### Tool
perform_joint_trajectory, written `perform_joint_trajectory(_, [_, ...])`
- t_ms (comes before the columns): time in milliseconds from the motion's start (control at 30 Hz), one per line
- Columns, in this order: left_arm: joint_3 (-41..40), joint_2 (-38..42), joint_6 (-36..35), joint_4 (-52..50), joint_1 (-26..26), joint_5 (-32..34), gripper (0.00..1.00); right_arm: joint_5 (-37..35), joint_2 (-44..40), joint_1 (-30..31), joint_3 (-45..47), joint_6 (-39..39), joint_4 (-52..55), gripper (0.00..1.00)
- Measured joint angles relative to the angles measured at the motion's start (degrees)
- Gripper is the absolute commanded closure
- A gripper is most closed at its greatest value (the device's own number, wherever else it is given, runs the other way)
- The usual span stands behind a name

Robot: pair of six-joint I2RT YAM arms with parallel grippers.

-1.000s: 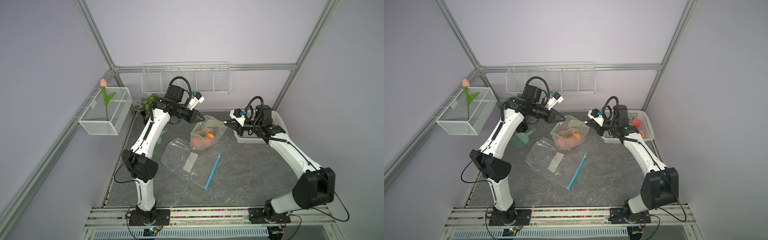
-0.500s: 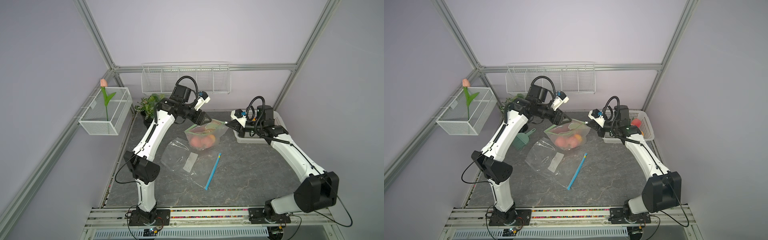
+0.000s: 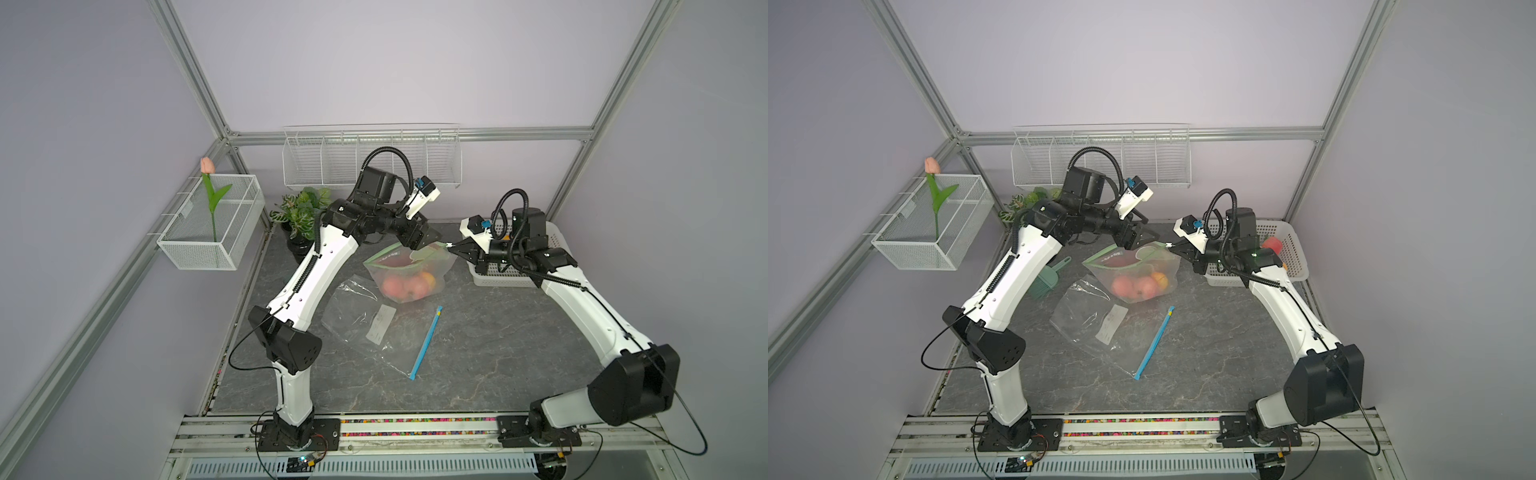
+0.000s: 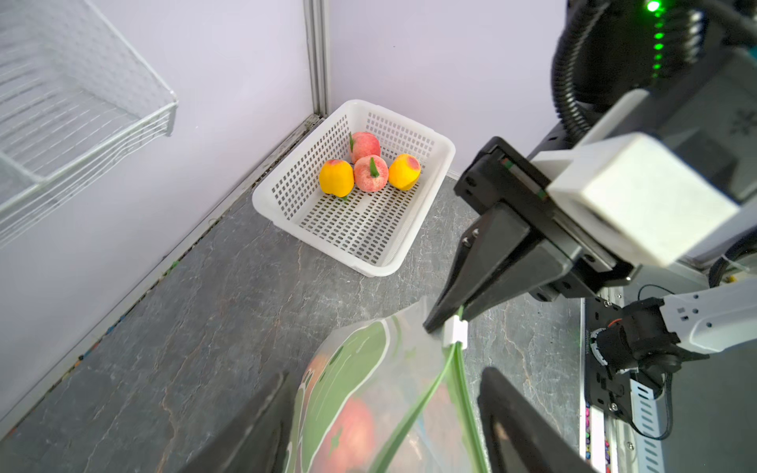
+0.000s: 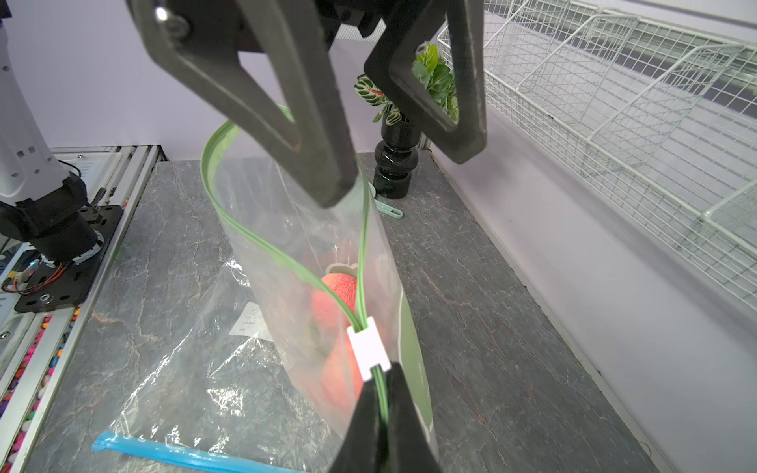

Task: Place the peach in a zip-top bag and seal the zipper
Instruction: Zip the zipper on the zipper food storage bag.

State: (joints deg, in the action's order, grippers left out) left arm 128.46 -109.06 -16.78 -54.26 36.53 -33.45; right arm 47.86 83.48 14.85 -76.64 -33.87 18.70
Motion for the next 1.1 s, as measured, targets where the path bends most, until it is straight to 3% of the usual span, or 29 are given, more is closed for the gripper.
perform_joint_trajectory(400, [3.26,-2.05,-5.42,-2.80,2.14,-1.33,0.44,0.94,0.13,0.31,-1.64,0.44,0.81,0.93])
perform_joint_trajectory(933, [3.34,-4.74,-6.38,-4.63,2.99,-2.21,0.68,1.51,1.03,0.31,-2.03,0.87,1.22,0.93])
perform_joint_trajectory(1100, [3.45,-4.81,-6.32,-4.79,3.15,-2.51,0.82,1.49,1.03,0.33,-2.12,0.87,1.25,0.93])
